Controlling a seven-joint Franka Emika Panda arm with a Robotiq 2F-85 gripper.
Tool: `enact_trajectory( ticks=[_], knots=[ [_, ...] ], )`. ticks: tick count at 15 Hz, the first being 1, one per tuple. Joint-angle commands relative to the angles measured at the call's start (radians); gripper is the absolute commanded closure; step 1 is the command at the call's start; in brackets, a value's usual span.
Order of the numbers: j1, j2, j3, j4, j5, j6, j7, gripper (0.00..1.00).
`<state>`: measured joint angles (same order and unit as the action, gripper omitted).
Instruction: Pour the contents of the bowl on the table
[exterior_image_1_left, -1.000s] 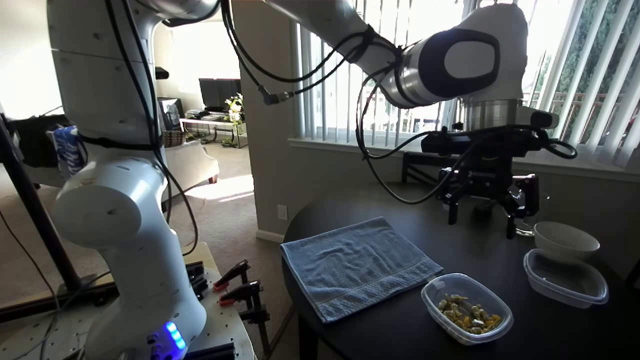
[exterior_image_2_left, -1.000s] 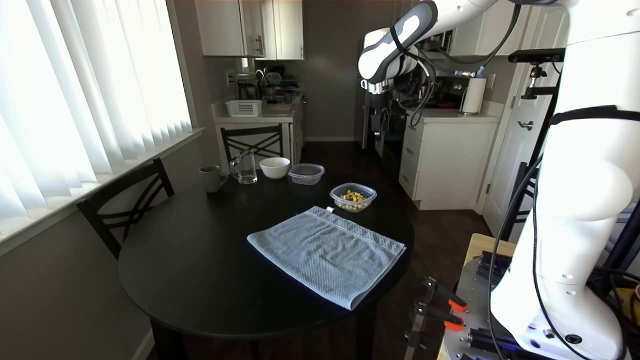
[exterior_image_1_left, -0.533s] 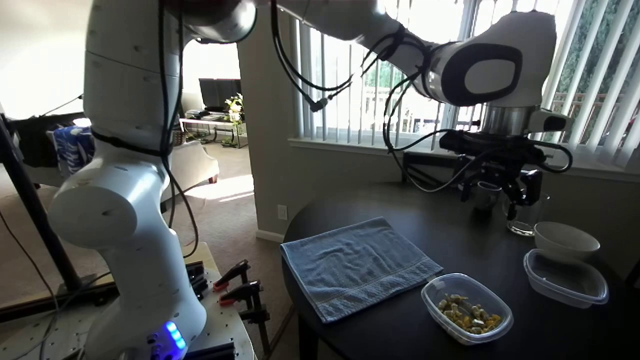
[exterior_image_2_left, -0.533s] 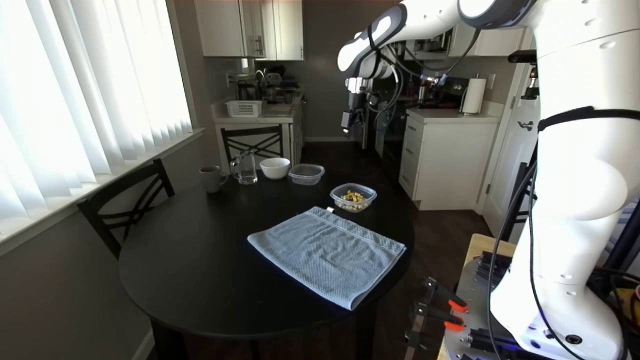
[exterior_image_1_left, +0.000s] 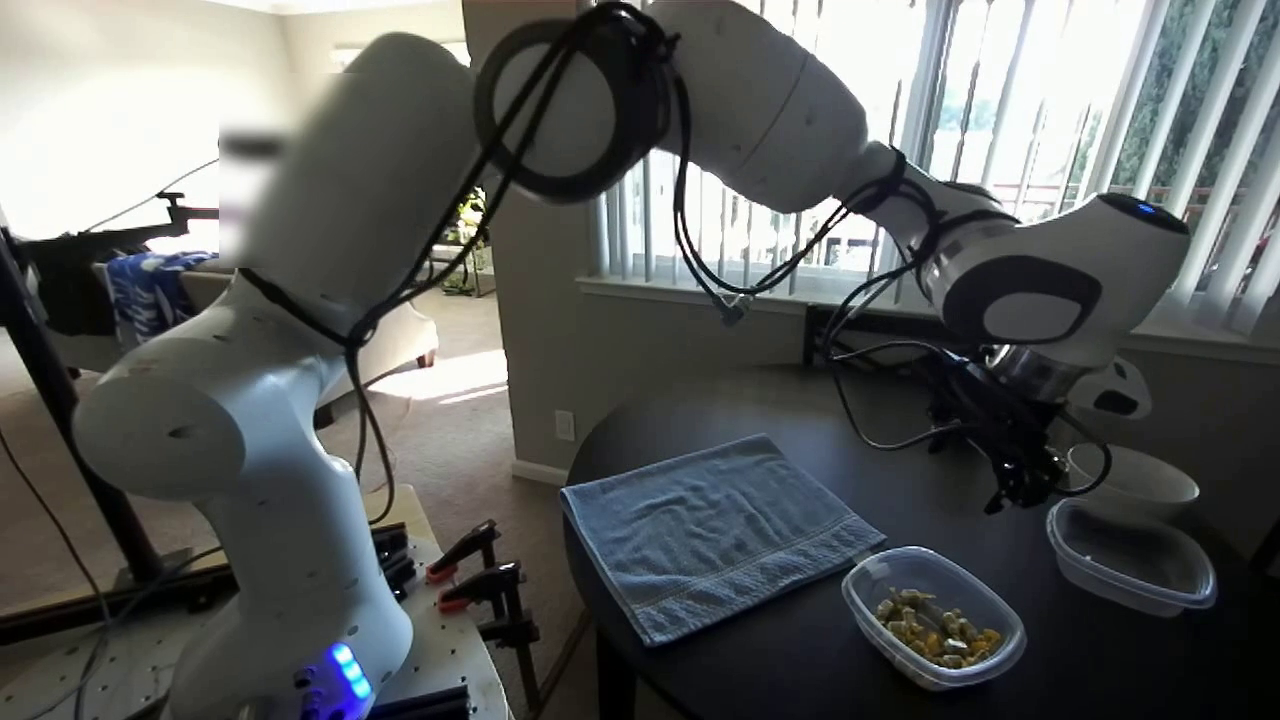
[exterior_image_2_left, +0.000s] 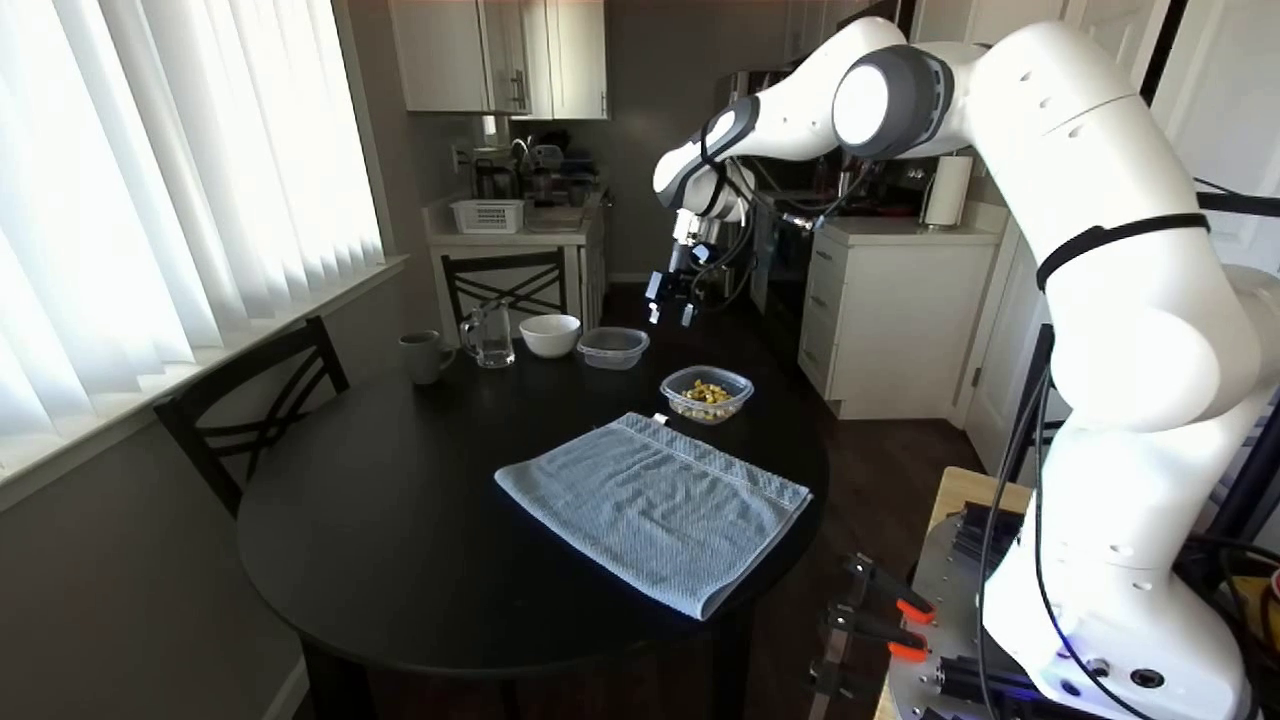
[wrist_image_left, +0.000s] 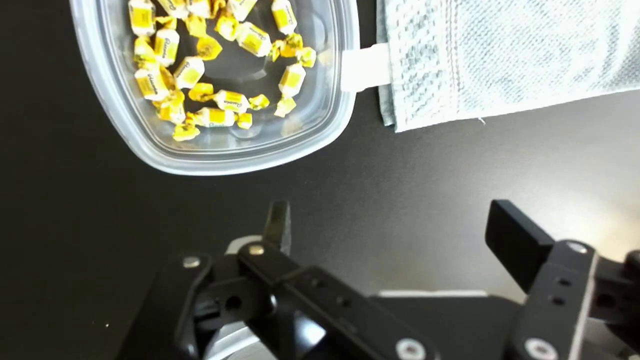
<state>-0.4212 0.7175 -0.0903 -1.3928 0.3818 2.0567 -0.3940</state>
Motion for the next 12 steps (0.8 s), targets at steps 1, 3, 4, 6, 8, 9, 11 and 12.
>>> enact_trajectory(
  ticks=[1,3,4,6,8,9,11,12],
  knots=[
    [-0.026,0.165,0.037,0.234,-0.013,-0.103,0.063,0.0],
    [-0.018,0.244,0.038,0.343,-0.044,-0.168,0.087,0.0],
    [-0.001,0.285,0.016,0.405,-0.044,-0.211,0.098,0.0],
    [0.003,0.338,0.014,0.485,-0.049,-0.27,0.12,0.0],
    [0.001,0.36,0.032,0.517,-0.094,-0.309,0.158,0.0],
    [0.006,0.366,0.036,0.531,-0.106,-0.335,0.168,0.0],
    [0.04,0.349,0.022,0.508,-0.093,-0.365,0.178,0.0],
    [0.057,0.341,0.026,0.495,-0.09,-0.369,0.183,0.0]
  ],
)
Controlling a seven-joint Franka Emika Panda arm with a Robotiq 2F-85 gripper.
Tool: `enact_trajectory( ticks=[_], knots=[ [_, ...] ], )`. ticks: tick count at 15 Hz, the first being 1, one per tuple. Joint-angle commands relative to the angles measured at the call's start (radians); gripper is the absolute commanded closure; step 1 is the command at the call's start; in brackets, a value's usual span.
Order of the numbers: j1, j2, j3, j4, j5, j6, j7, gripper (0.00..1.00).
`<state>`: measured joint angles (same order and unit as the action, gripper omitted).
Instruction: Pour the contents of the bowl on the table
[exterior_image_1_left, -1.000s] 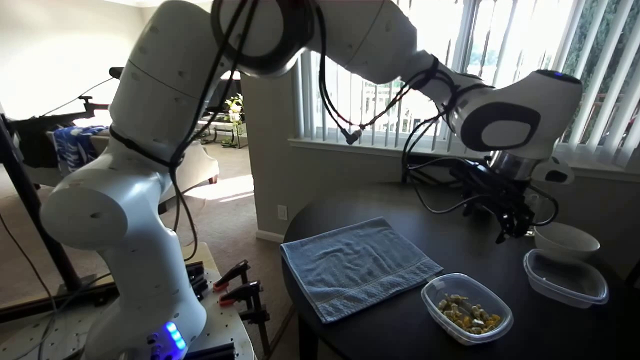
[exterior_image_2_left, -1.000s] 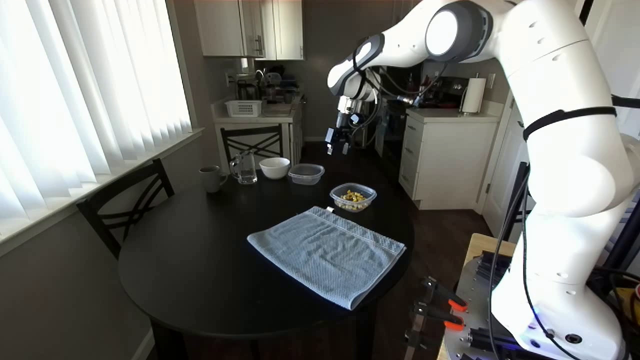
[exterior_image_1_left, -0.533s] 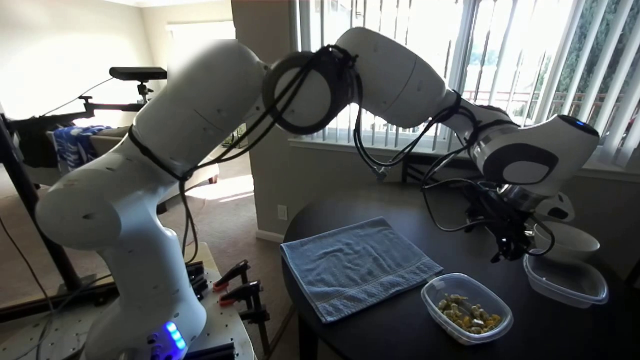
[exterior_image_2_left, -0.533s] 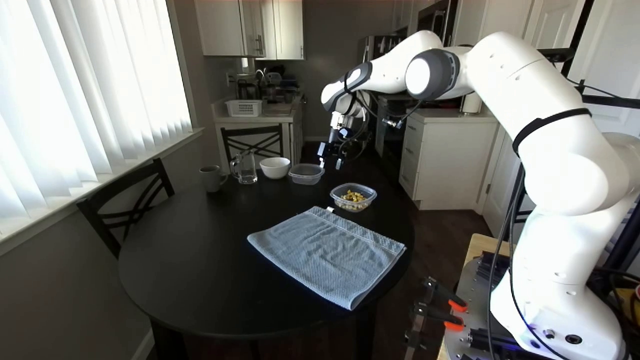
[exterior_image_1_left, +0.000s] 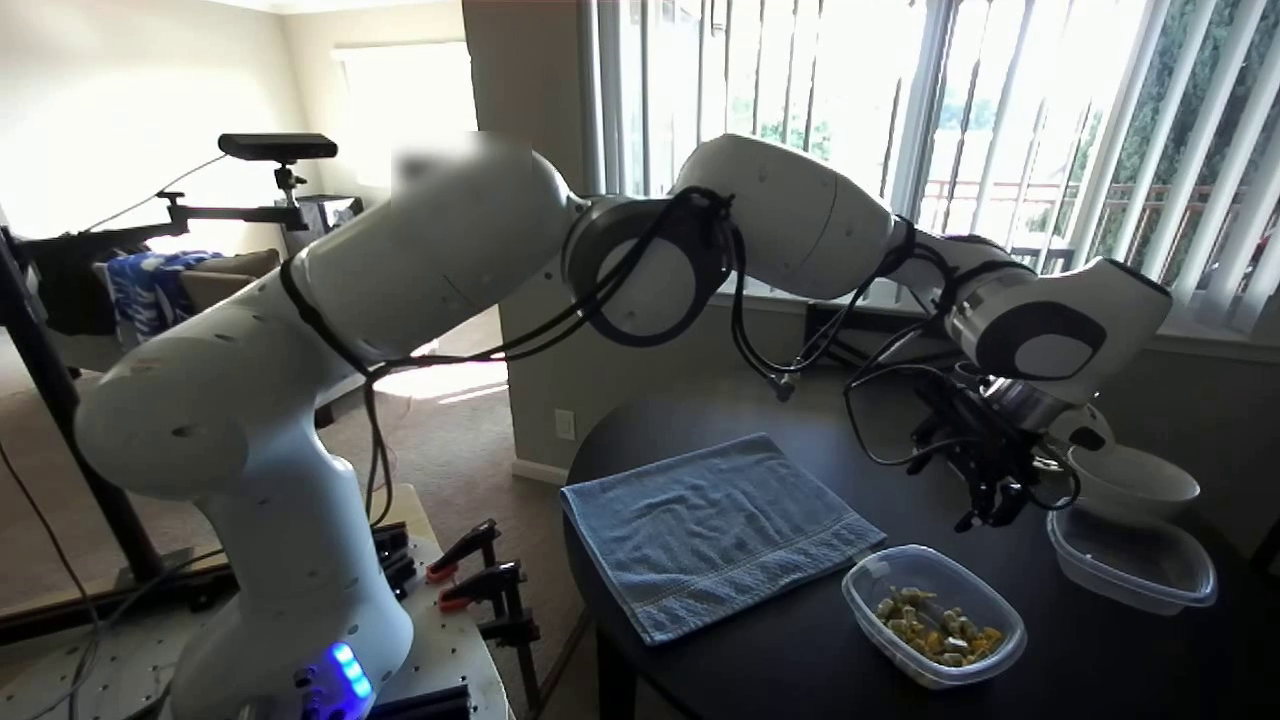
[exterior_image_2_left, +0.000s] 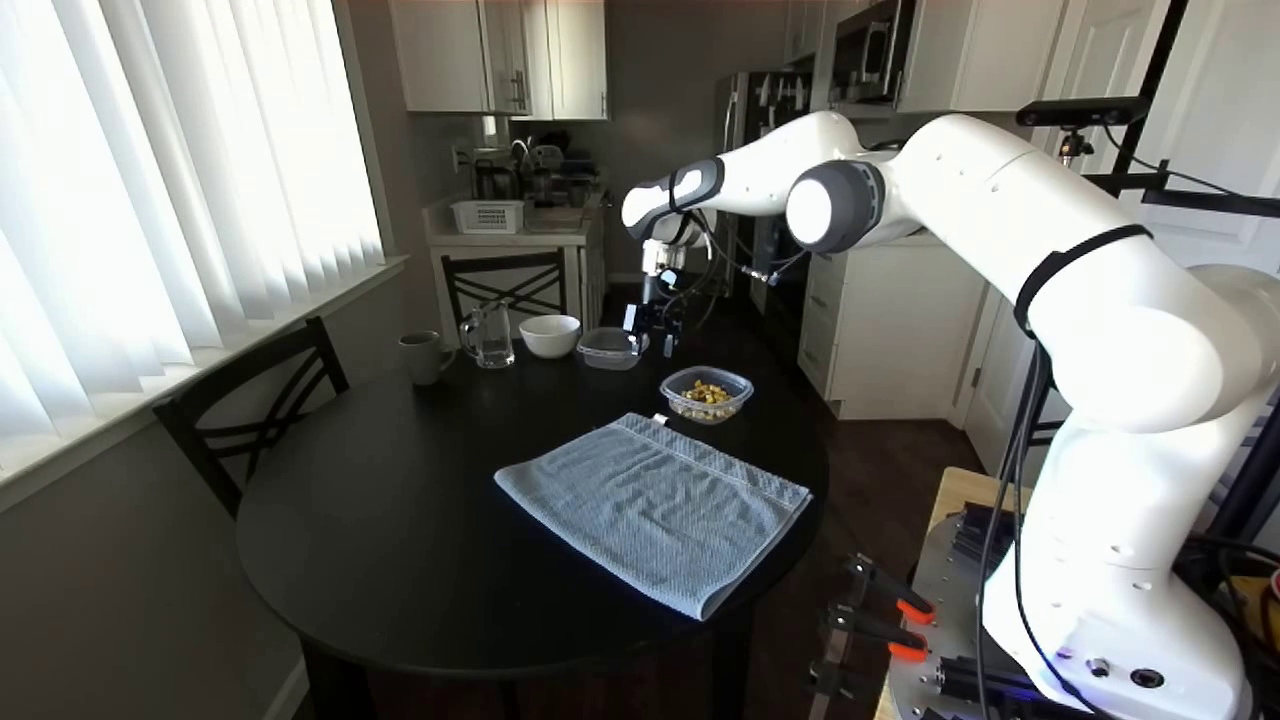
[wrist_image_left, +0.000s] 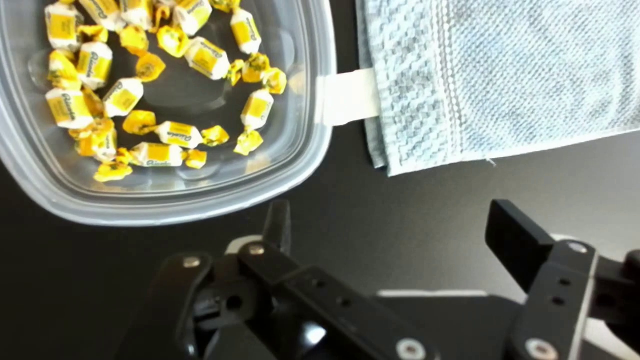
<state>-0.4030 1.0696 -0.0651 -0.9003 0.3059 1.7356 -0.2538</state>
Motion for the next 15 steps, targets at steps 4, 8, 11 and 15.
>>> enact_trajectory(
  ticks=[4,8,11,15],
  knots=[
    [0.111,-0.01,-0.01,-0.011,-0.021,-0.007,0.079,0.0],
    [0.15,-0.026,-0.032,-0.196,0.007,0.159,0.124,0.0],
    [0.171,-0.041,-0.047,-0.379,0.018,0.323,0.171,0.0],
    [0.255,-0.146,-0.098,-0.583,-0.018,0.547,0.23,0.0]
  ],
)
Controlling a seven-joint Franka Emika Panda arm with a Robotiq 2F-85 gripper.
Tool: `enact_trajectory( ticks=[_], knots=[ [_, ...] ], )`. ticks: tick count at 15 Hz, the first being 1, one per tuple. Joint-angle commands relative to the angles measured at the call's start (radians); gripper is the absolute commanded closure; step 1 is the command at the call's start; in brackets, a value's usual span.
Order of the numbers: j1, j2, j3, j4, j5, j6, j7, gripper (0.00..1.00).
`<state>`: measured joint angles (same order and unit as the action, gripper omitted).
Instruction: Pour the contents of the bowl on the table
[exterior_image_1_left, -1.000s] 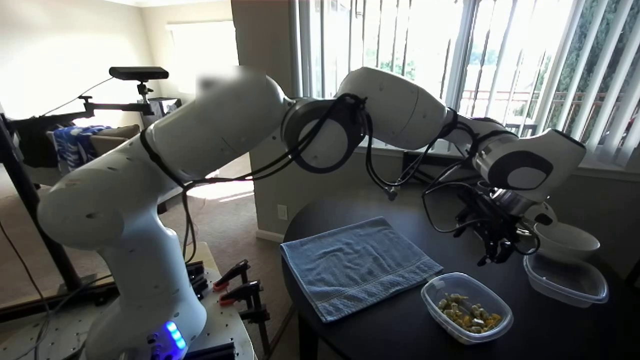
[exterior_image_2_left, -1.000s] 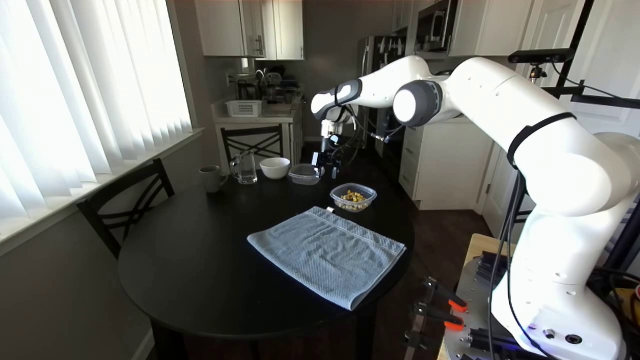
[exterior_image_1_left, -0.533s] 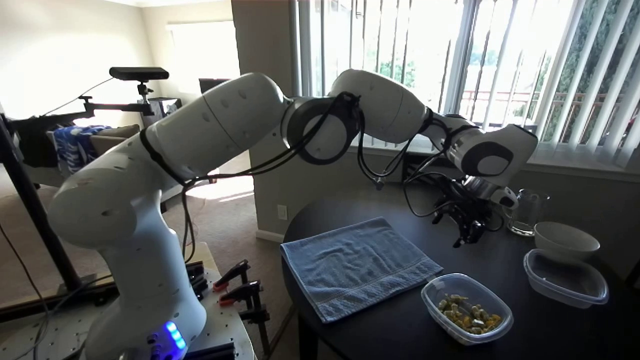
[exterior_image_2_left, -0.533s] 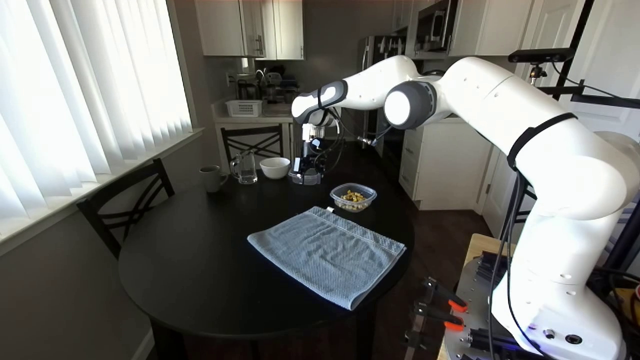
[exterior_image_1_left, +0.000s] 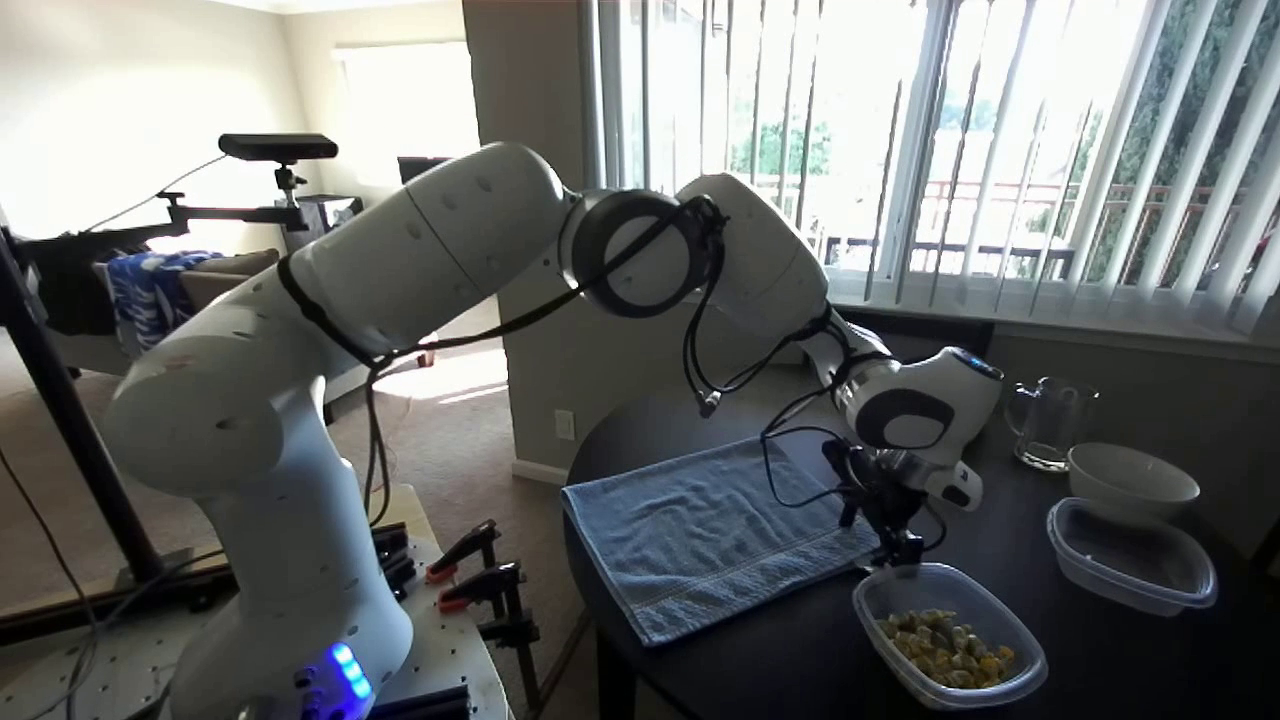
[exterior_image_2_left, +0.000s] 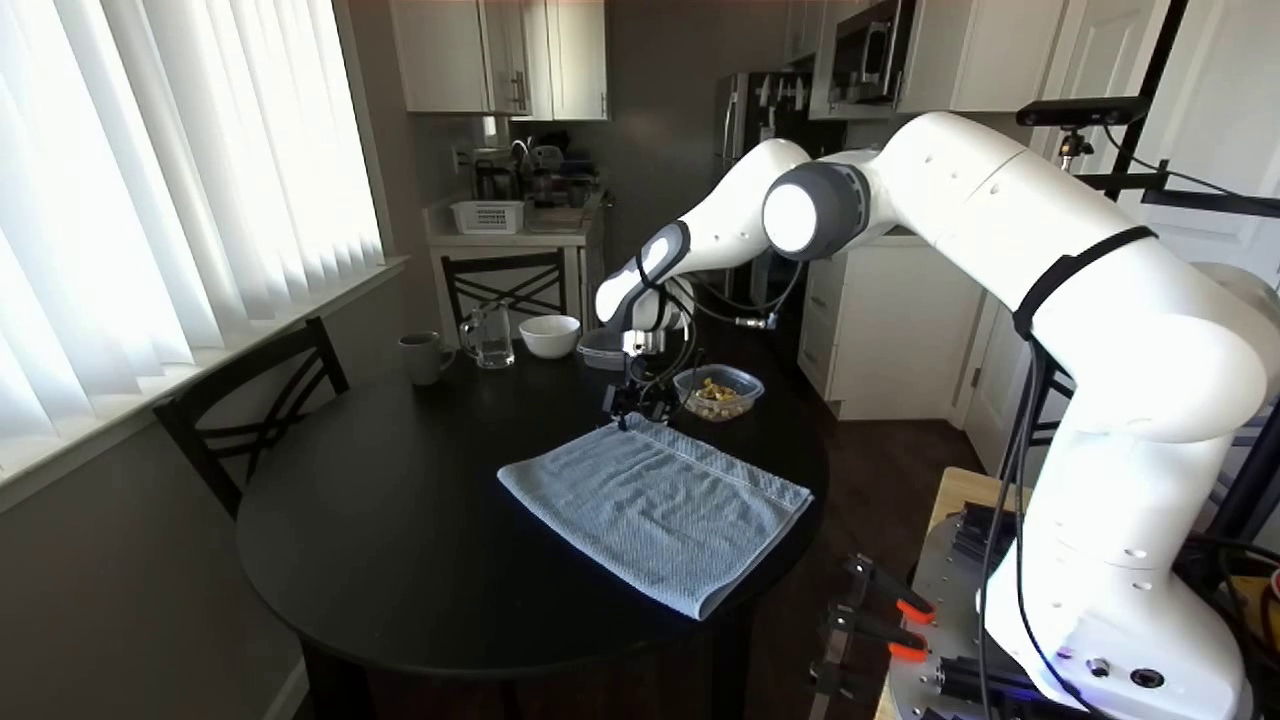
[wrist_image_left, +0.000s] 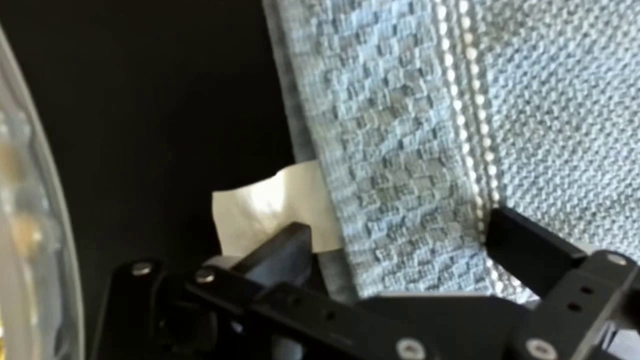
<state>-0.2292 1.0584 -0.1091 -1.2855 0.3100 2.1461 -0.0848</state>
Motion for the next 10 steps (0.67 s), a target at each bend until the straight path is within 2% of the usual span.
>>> enact_trajectory(
  ticks=[1,4,7,10],
  knots=[
    [0.09,-0.165,-0.043,-0.235,-0.081,0.174,0.114,0.0],
    [0.198,-0.271,-0.101,-0.358,-0.193,0.243,0.263,0.0],
    [0.293,-0.389,-0.149,-0.487,-0.286,0.213,0.437,0.0],
    [0.331,-0.481,-0.168,-0.632,-0.313,0.192,0.586,0.0]
  ],
)
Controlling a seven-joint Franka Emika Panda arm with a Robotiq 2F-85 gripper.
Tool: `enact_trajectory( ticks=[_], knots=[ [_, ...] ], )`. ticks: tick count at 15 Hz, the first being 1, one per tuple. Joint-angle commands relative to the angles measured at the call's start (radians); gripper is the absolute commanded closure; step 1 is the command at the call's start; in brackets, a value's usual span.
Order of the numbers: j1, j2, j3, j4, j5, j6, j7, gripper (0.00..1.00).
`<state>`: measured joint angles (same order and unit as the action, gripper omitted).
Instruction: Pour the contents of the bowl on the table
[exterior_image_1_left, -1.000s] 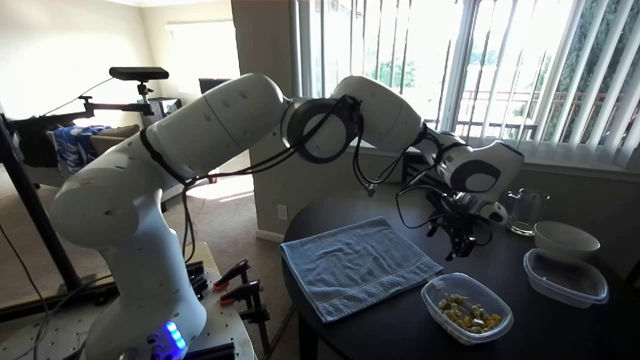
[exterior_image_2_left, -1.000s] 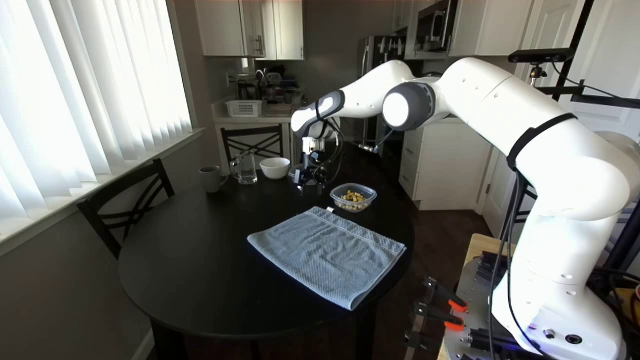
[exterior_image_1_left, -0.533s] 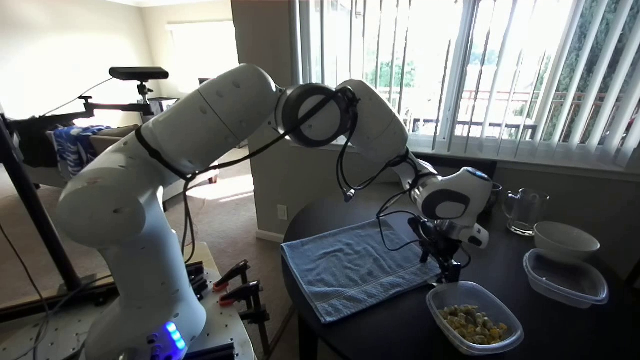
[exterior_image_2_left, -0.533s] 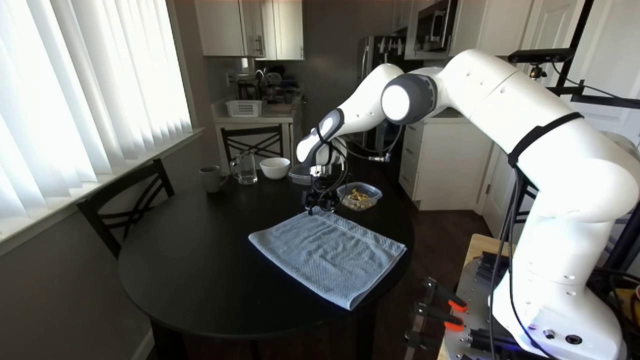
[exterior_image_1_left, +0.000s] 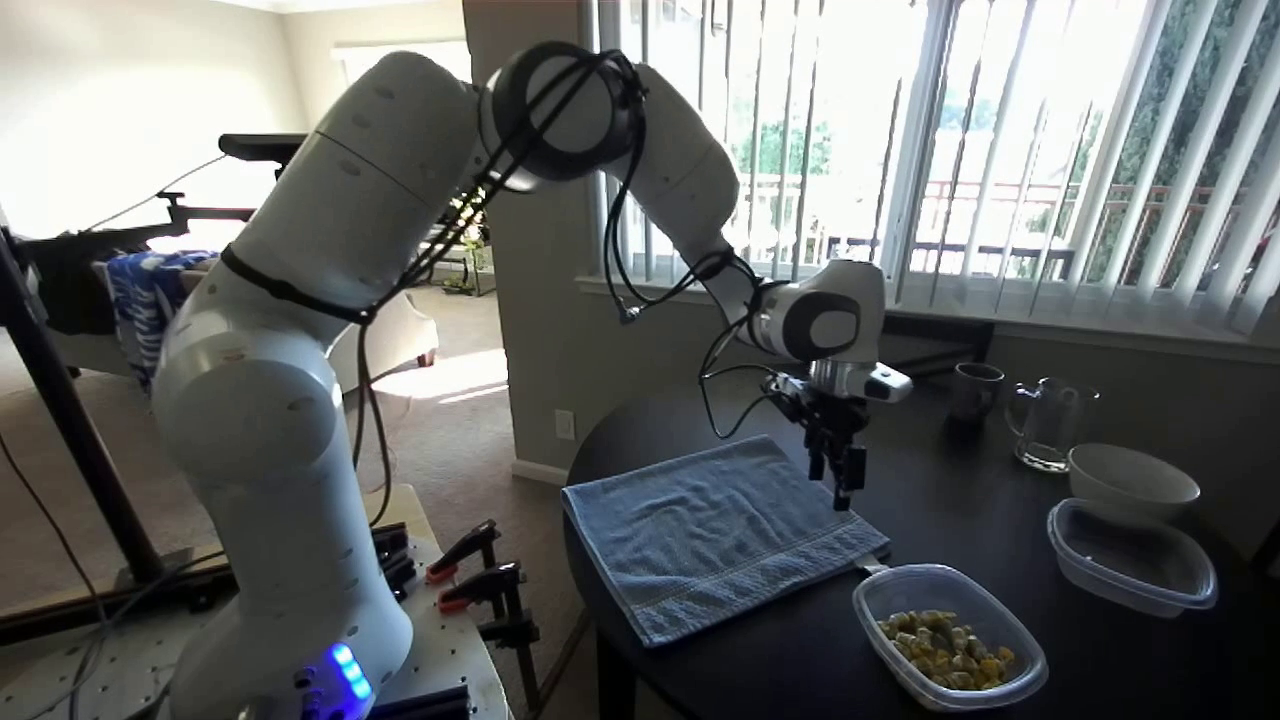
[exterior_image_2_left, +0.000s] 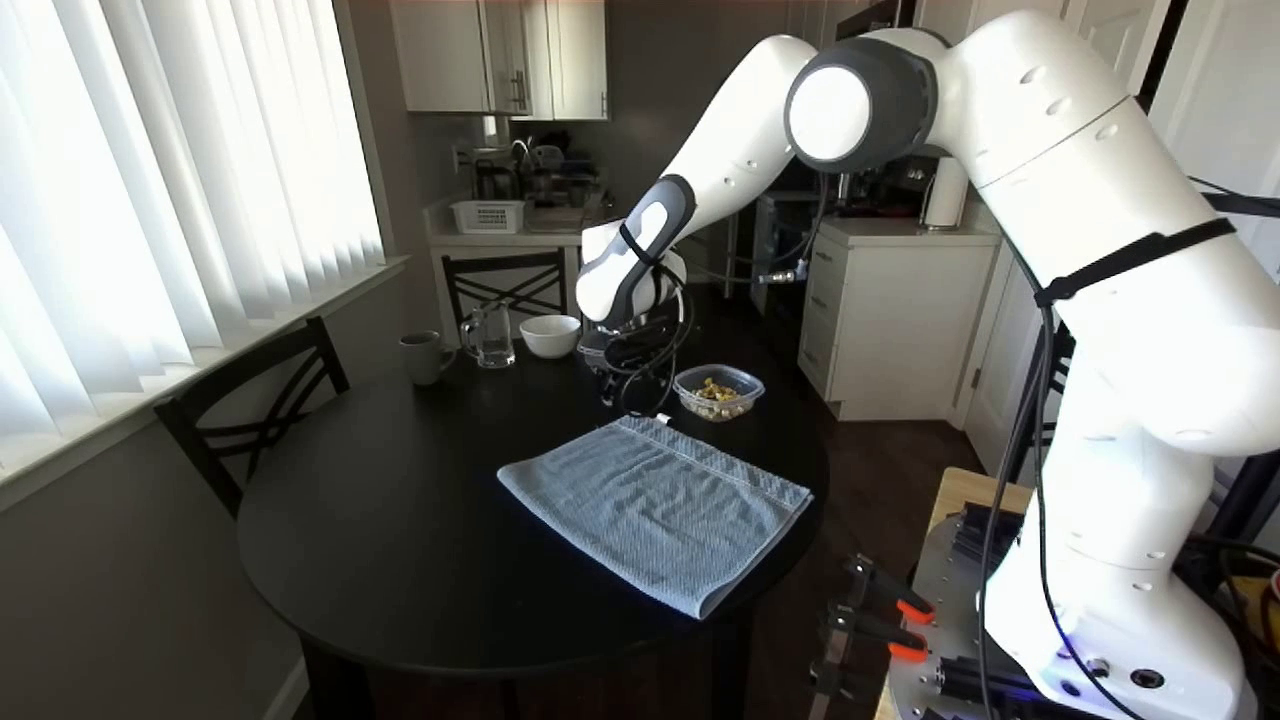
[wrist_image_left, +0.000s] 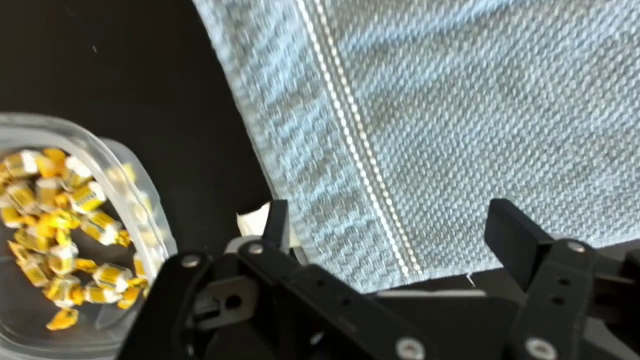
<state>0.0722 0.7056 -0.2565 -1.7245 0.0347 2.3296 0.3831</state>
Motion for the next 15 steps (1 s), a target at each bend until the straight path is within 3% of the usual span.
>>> enact_trajectory(
  ticks=[1,4,9,12,15],
  knots=[
    [0.028,-0.154,-0.02,-0.241,-0.034,0.012,0.146,0.0],
    [-0.02,-0.199,-0.011,-0.366,-0.015,0.105,0.129,0.0],
    [-0.036,-0.283,-0.115,-0.474,-0.116,0.211,0.136,0.0],
    [-0.059,-0.308,-0.171,-0.441,-0.203,0.185,0.108,0.0],
    [-0.15,-0.284,-0.125,-0.341,-0.231,0.179,-0.075,0.0]
  ],
)
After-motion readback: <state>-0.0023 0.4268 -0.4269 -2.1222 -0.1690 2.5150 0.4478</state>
